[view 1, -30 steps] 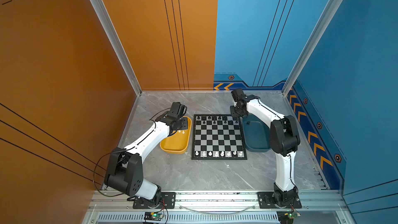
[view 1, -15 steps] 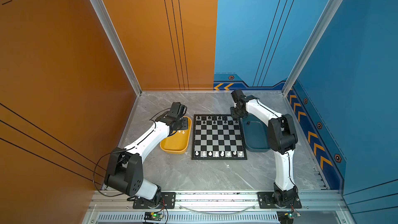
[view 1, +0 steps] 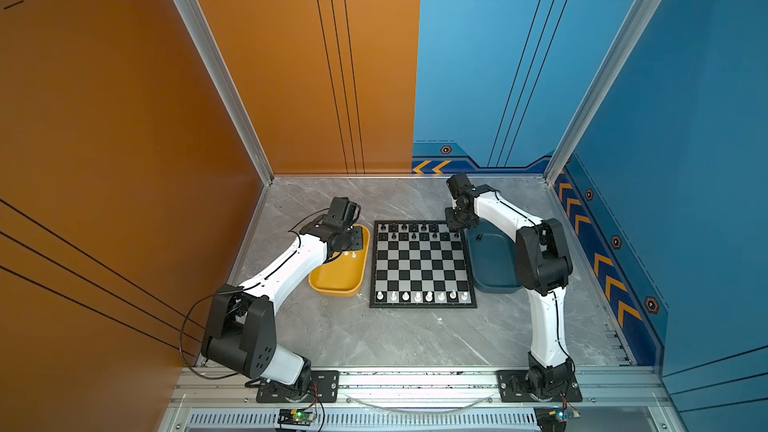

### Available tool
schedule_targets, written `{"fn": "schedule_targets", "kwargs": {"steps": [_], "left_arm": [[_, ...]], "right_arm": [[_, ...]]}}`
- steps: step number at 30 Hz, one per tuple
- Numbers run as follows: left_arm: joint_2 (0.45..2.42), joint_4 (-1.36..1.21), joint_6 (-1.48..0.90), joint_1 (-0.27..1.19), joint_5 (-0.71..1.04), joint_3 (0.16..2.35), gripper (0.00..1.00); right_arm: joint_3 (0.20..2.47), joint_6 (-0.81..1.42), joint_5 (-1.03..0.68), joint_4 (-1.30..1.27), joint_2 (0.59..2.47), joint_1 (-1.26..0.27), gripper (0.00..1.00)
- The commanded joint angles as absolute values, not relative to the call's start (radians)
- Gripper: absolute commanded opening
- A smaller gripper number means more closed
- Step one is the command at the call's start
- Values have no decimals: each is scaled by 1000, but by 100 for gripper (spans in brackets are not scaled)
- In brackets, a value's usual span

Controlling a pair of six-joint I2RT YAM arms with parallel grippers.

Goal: Set up the chess pieces on the board
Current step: 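Lower the black piece onto the corner square and open the right gripper, then move the open right gripper back over the teal tray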

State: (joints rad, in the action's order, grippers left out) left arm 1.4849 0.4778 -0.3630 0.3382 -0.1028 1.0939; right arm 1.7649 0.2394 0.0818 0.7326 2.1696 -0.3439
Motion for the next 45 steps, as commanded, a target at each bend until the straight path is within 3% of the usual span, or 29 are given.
{"fn": "schedule_targets", "kwargs": {"steps": [1, 6, 20, 31, 45], "left_arm": [[1478, 477, -362, 327, -88, 1089, 40], [1475, 477, -362, 327, -87, 1087, 40], [1471, 477, -362, 328, -83, 1087, 40], [1460, 476, -364, 328, -81, 1084, 40], [1451, 476, -367, 334, -80, 1082, 40]], "right_arm": [[1763, 242, 63, 751, 2186, -339, 3], [1757, 242, 59, 752, 2180, -339, 16], [1757, 239, 53, 751, 2152, -339, 34], [1733, 234, 85, 750, 2080, -341, 40], [1557, 229, 181, 698, 1767, -292, 44]]}}
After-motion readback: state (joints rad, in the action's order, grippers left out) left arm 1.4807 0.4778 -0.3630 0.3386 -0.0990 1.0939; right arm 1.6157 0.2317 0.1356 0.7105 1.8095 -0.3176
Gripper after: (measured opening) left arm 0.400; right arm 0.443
